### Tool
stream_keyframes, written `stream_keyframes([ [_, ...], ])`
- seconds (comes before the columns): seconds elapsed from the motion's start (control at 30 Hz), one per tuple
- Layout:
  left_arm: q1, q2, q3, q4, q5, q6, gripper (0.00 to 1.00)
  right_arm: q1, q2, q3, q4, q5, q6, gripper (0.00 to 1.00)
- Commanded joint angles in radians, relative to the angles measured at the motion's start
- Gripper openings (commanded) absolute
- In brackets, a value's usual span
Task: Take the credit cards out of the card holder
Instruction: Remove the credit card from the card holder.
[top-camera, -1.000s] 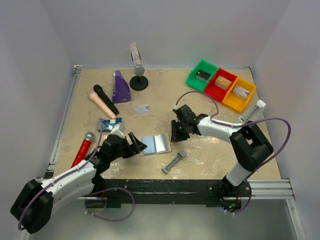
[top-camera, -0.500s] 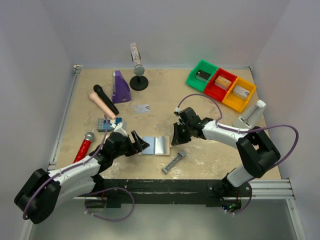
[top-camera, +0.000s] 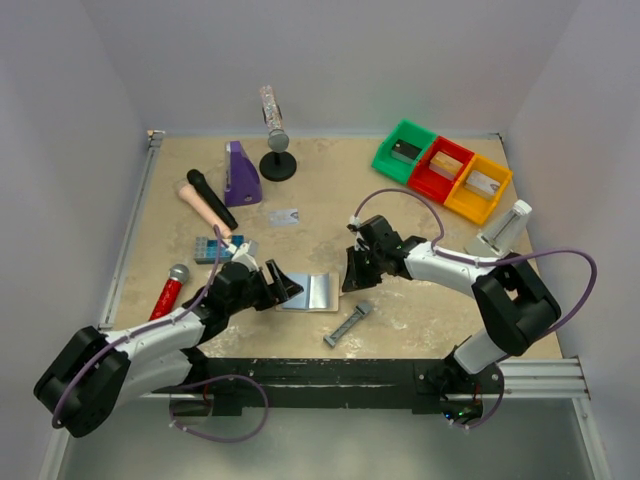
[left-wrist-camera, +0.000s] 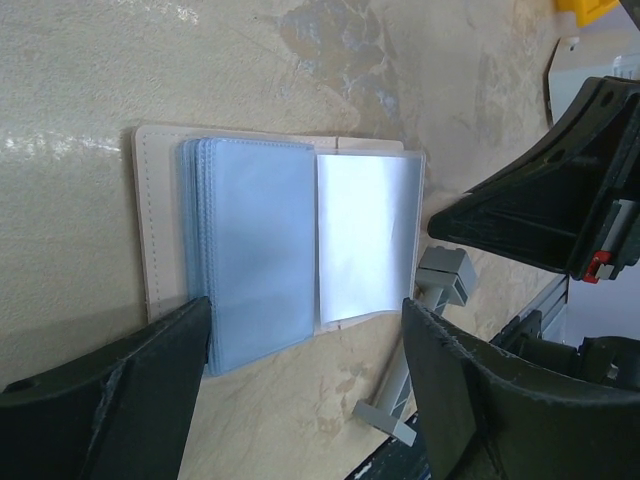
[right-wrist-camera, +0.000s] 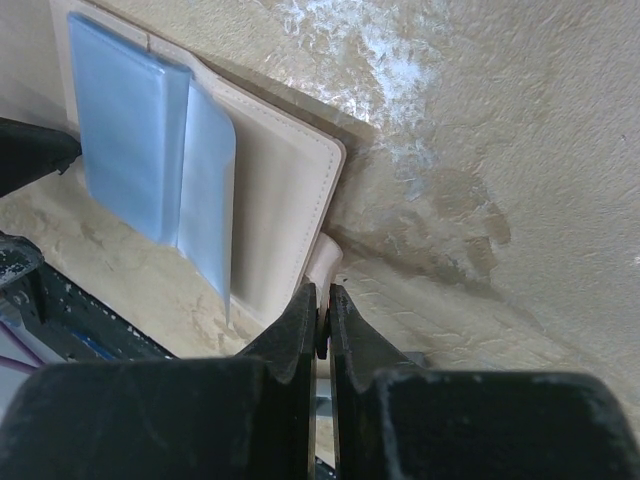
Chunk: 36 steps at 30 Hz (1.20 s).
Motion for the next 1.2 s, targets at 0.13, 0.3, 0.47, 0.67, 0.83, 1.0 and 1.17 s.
stream_keyframes([
  [0.13, -0.003, 0.052, 0.015, 0.107, 0.043, 0.009, 0.80, -0.003, -0.007, 0.009, 0.025, -0.029, -0.017, 0.00],
  [0.3, -0.003, 0.086, 0.011, 0.135, 0.058, 0.004, 0.80, -0.004, -0.002, 0.017, 0.019, -0.036, -0.020, 0.00],
  [0.47, -0.005, 0.109, 0.011, 0.178, 0.089, 0.008, 0.78, -0.003, 0.010, 0.023, 0.019, -0.045, -0.021, 0.00],
  [0.67, -0.009, 0.120, 0.009, 0.218, 0.122, 0.014, 0.77, -0.002, 0.027, 0.034, 0.022, -0.055, -0.020, 0.00],
  [0.83, -0.012, 0.124, 0.011, 0.245, 0.144, 0.015, 0.76, -0.003, 0.031, 0.043, 0.014, -0.058, -0.021, 0.00],
  [1.0, -0.017, 0.155, 0.019, 0.276, 0.176, 0.023, 0.76, -0.002, 0.038, 0.052, 0.012, -0.059, -0.021, 0.00],
  [1.17, -0.025, 0.181, 0.025, 0.314, 0.201, 0.023, 0.75, -0.004, 0.039, 0.052, 0.009, -0.058, -0.020, 0.00],
])
